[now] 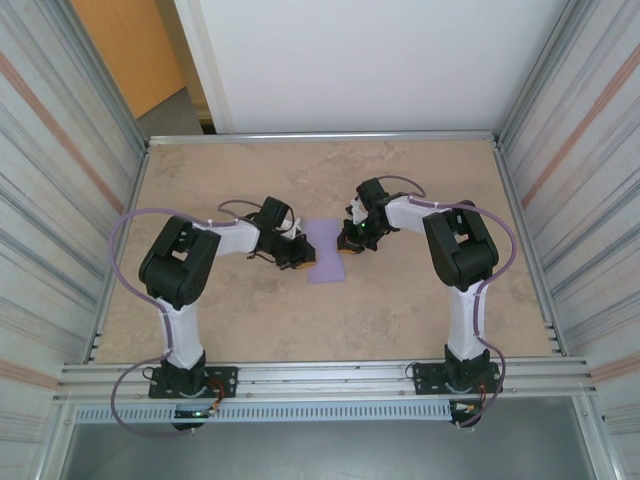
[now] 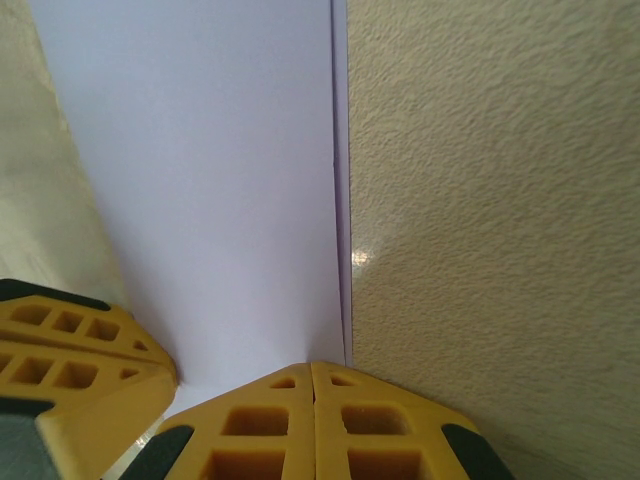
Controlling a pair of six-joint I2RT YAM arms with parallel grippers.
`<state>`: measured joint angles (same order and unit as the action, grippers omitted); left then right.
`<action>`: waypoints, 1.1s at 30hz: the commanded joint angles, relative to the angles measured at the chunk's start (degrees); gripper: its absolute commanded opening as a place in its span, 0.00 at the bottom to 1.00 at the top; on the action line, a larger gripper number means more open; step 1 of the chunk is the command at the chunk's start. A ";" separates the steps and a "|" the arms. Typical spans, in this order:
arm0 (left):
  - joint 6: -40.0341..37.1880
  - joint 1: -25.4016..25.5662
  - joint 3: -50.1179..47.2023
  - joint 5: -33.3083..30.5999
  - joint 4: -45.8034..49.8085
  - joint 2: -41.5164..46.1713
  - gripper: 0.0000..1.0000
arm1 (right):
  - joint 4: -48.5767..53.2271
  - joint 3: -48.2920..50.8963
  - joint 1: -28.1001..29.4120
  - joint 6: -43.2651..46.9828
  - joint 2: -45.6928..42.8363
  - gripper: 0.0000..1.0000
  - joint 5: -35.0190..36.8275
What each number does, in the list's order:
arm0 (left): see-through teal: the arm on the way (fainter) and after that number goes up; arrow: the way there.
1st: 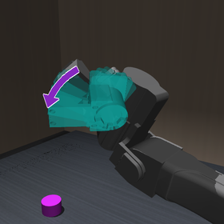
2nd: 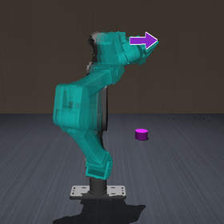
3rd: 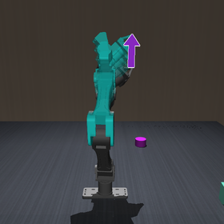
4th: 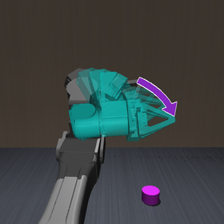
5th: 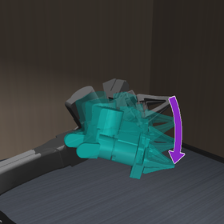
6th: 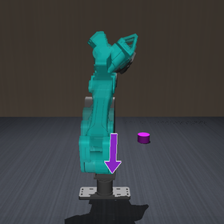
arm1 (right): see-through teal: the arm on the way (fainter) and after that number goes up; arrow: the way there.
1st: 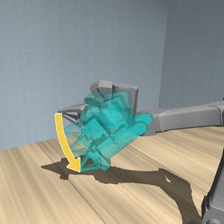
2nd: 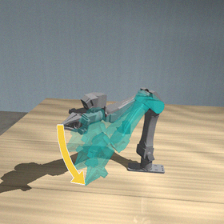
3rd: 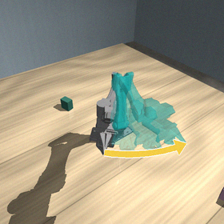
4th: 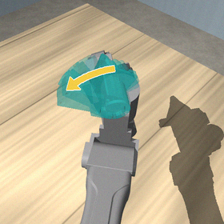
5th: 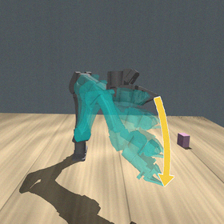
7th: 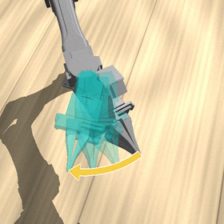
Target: Fold a paper plane with a square sheet of paper (pick it up from the middle)
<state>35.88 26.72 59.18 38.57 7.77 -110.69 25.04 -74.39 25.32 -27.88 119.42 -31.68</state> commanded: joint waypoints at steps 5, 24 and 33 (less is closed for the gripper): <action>-2.65 -3.78 -5.53 0.08 3.61 5.62 0.11 | 8.59 6.98 0.54 -0.66 10.95 0.08 18.32; -0.26 4.22 -5.45 -1.81 4.95 4.49 0.11 | 9.06 6.33 0.76 -0.59 11.09 0.07 18.57; -3.04 4.25 -10.04 -5.47 11.21 8.80 0.11 | 9.40 5.58 0.79 -0.52 11.11 0.08 18.49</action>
<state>34.83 30.79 51.31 36.84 10.59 -103.59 25.17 -74.52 25.26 -27.88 119.44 -31.70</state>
